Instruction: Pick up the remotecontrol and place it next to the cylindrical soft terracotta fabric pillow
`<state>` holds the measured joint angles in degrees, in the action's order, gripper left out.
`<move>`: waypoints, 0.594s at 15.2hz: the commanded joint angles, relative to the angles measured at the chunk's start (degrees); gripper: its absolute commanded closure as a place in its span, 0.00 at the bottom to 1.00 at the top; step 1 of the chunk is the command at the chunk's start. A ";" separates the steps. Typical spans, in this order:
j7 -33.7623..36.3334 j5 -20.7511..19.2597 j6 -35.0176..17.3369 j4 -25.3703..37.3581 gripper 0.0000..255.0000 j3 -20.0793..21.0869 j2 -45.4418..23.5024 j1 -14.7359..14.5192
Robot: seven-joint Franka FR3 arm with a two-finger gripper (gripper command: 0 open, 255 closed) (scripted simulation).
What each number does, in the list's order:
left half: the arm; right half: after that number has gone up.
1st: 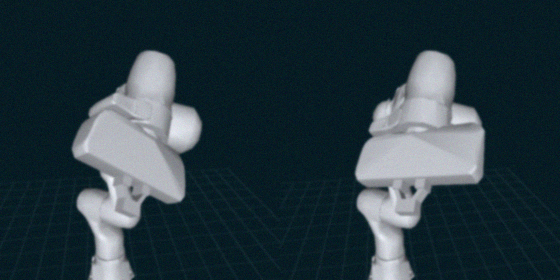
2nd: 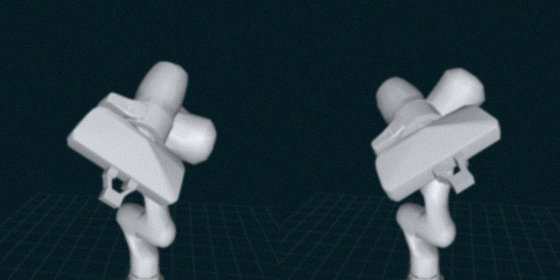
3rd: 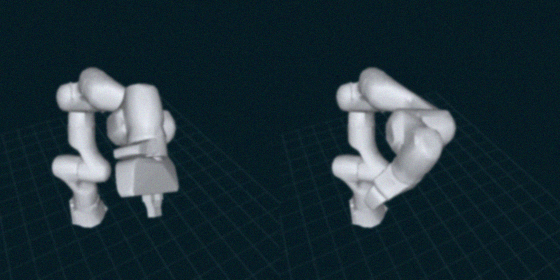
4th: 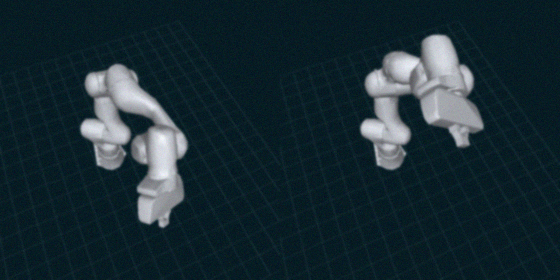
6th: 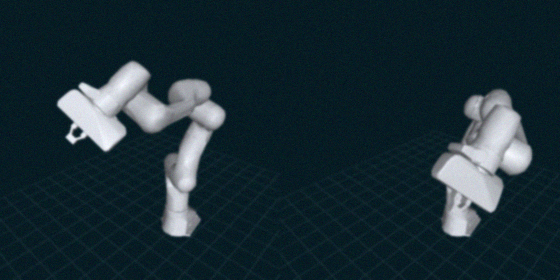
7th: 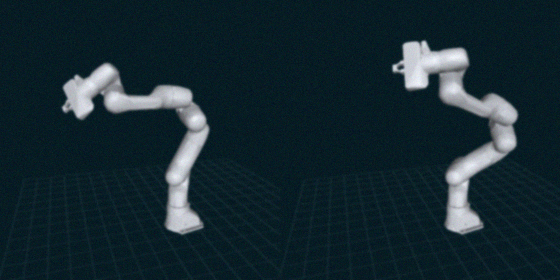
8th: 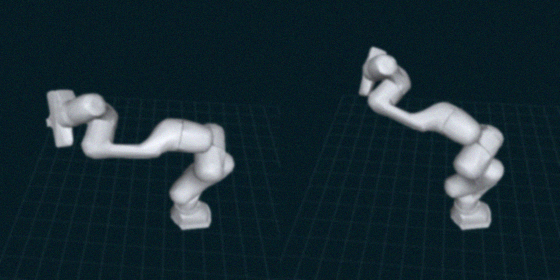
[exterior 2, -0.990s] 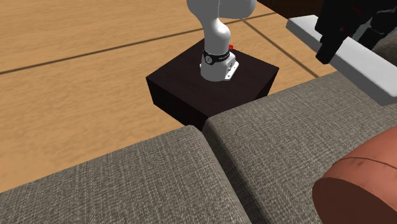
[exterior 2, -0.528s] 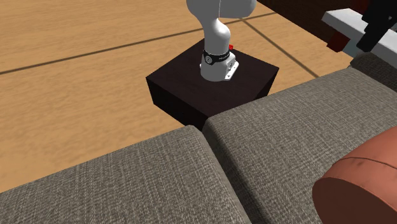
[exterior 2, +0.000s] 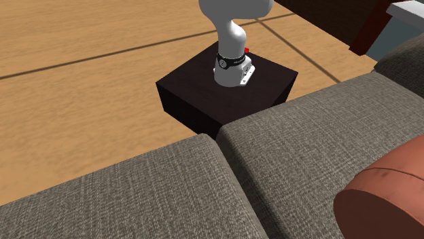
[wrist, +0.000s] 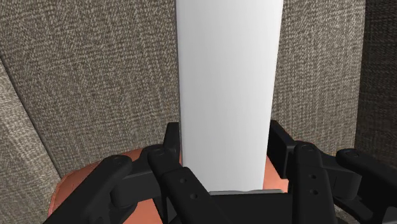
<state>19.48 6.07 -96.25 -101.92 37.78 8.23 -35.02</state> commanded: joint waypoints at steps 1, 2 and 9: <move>3.45 -0.84 0.05 1.56 1.00 2.04 -1.59 -1.06; 5.24 -1.43 0.10 2.49 1.00 3.14 -2.60 -1.64; 19.08 -8.82 1.36 11.29 1.00 10.21 -12.84 -7.77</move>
<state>35.79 -1.13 -94.96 -92.17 46.79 -2.52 -41.41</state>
